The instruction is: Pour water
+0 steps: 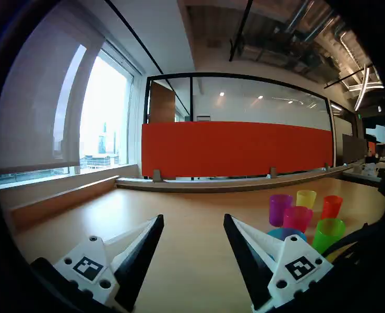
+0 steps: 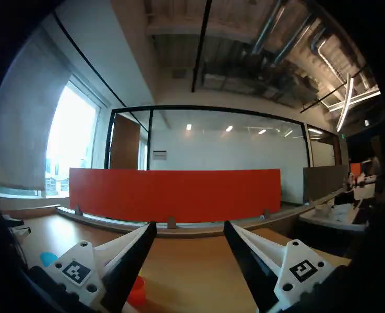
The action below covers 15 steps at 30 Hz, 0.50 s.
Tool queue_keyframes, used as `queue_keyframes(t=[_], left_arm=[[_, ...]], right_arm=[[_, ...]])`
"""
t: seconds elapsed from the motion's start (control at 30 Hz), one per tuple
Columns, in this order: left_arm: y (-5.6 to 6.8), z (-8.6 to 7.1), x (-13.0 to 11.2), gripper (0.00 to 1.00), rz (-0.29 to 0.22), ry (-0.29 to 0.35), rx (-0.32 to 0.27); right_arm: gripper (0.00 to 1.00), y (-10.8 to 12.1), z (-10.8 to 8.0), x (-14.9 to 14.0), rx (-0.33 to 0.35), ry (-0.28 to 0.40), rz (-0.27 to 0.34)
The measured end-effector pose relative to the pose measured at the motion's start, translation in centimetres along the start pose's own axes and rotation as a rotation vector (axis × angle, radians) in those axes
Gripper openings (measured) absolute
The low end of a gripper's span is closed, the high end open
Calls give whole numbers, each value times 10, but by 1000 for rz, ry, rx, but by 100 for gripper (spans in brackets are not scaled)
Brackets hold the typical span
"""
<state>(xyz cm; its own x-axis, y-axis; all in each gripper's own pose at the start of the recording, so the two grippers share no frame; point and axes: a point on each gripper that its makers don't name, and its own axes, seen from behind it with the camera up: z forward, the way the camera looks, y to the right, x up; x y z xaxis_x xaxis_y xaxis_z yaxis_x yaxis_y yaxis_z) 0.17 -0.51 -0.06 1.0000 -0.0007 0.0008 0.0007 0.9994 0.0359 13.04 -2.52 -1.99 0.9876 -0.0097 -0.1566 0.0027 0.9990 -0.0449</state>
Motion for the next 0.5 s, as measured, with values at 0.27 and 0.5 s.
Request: queue_keyframes(t=[0.27, 0.5], left_arm=[[0, -1, 0, 85, 0, 0, 0], [1, 0, 0, 85, 1, 0, 0]], right_arm=[[100, -2, -4, -3, 9, 9, -46], [100, -5, -4, -17, 15, 9, -46]])
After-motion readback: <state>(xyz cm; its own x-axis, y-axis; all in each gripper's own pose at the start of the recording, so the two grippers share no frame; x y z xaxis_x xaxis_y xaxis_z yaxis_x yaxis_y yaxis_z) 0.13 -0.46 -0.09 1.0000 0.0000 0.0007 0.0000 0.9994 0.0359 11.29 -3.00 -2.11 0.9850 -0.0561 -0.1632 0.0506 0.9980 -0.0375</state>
